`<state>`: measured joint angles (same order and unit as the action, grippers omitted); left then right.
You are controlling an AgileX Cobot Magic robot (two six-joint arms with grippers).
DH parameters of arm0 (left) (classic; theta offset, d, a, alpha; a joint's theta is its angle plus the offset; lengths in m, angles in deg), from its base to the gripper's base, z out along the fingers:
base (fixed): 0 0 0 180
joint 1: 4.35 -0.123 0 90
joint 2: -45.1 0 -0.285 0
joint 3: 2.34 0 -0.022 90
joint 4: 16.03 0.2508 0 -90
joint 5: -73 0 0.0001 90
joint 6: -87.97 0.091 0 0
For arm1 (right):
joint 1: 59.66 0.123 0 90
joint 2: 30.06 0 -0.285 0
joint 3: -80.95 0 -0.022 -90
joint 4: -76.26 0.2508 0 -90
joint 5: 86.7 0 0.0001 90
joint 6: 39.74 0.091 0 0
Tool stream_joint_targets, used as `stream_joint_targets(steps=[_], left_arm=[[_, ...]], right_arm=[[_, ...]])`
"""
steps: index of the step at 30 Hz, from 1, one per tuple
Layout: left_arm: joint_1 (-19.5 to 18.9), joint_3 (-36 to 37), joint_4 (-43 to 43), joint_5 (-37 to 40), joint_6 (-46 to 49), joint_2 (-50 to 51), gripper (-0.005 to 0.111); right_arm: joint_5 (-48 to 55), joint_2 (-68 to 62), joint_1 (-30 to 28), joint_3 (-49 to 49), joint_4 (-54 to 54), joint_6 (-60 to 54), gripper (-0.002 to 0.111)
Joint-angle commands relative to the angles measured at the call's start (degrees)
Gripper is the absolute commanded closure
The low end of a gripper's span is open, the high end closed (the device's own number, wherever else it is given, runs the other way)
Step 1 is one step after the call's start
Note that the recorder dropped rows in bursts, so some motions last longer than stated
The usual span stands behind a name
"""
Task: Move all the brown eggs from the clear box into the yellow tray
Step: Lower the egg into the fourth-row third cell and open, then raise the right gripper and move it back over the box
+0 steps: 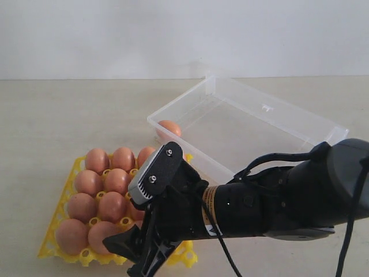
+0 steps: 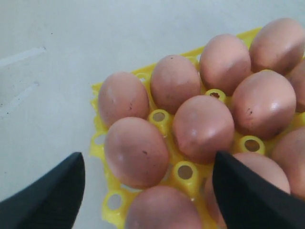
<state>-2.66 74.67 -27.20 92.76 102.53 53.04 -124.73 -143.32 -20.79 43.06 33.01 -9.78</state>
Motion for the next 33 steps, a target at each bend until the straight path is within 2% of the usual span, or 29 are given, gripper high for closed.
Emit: stream_joint_targets(steps=[1, 3, 5, 6, 7, 9, 12, 14, 16, 18, 19, 20, 22, 24, 27, 28, 30, 33], left_arm=[[0.2, 0.2, 0.1, -0.2, 0.1, -0.2, 0.103], [0.2, 0.2, 0.1, -0.2, 0.1, -0.2, 0.103], [0.2, 0.2, 0.1, -0.2, 0.1, -0.2, 0.103], [0.2, 0.2, 0.1, -0.2, 0.1, -0.2, 0.103], [0.2, 0.2, 0.1, -0.2, 0.1, -0.2, 0.103], [0.2, 0.2, 0.1, -0.2, 0.1, -0.2, 0.103], [0.2, 0.2, 0.1, -0.2, 0.1, -0.2, 0.103], [0.2, 0.2, 0.1, -0.2, 0.1, -0.2, 0.103], [0.2, 0.2, 0.1, -0.2, 0.1, -0.2, 0.103], [0.2, 0.2, 0.1, -0.2, 0.1, -0.2, 0.103], [0.2, 0.2, 0.1, -0.2, 0.1, -0.2, 0.103], [0.2, 0.2, 0.1, -0.2, 0.1, -0.2, 0.103], [0.2, 0.2, 0.1, -0.2, 0.1, -0.2, 0.103], [0.2, 0.2, 0.1, -0.2, 0.1, -0.2, 0.103], [0.2, 0.2, 0.1, -0.2, 0.1, -0.2, 0.103], [0.2, 0.2, 0.1, -0.2, 0.1, -0.2, 0.103], [0.2, 0.2, 0.1, -0.2, 0.1, -0.2, 0.103], [0.2, 0.2, 0.1, -0.2, 0.1, -0.2, 0.103]], right_arm=[[-1.4, 0.4, -0.4, 0.1, 1.2, 0.0, 0.039], [-3.5, 0.8, -0.4, 0.1, 1.1, 3.3, 0.040], [-4.3, 2.1, -0.4, 0.1, 1.1, 13.7, 0.041], [-4.2, 3.1, -0.4, 0.1, 1.1, 20.1, 0.045], [-3.9, 4.3, -0.4, 0.1, 1.1, 24.8, 0.052], [-3.4, 7.2, -0.5, 0.1, 1.0, 26.0, 0.069], [-0.5, 11.2, -0.6, 1.7, 0.9, 18.7, 0.097], [5.5, 13.7, -0.6, 4.0, 0.9, 15.2, 0.104], [16.9, 15.5, -0.6, 8.2, 0.8, 14.2, 0.102], [30.3, 16.0, -0.6, 12.9, 0.5, 11.7, 0.094], [36.8, 16.0, -0.6, 15.7, 0.5, 9.5, 0.087], [48.0, 14.8, -0.6, 21.4, 0.5, 5.5, 0.071], [60.5, 12.1, -0.6, 28.6, -0.9, 0.6, 0.057], [67.3, 8.1, -1.2, 32.6, -4.7, -3.6, 0.057], [71.0, 0.9, -4.5, 34.7, -7.0, -3.7, 0.057], [73.0, -1.5, -6.7, 35.6, -6.9, -0.5, 0.057], [72.9, -3.0, -9.7, 35.9, -6.8, 6.2, 0.057], [70.8, -3.0, -14.7, 35.9, -6.5, 7.0, 0.057]])
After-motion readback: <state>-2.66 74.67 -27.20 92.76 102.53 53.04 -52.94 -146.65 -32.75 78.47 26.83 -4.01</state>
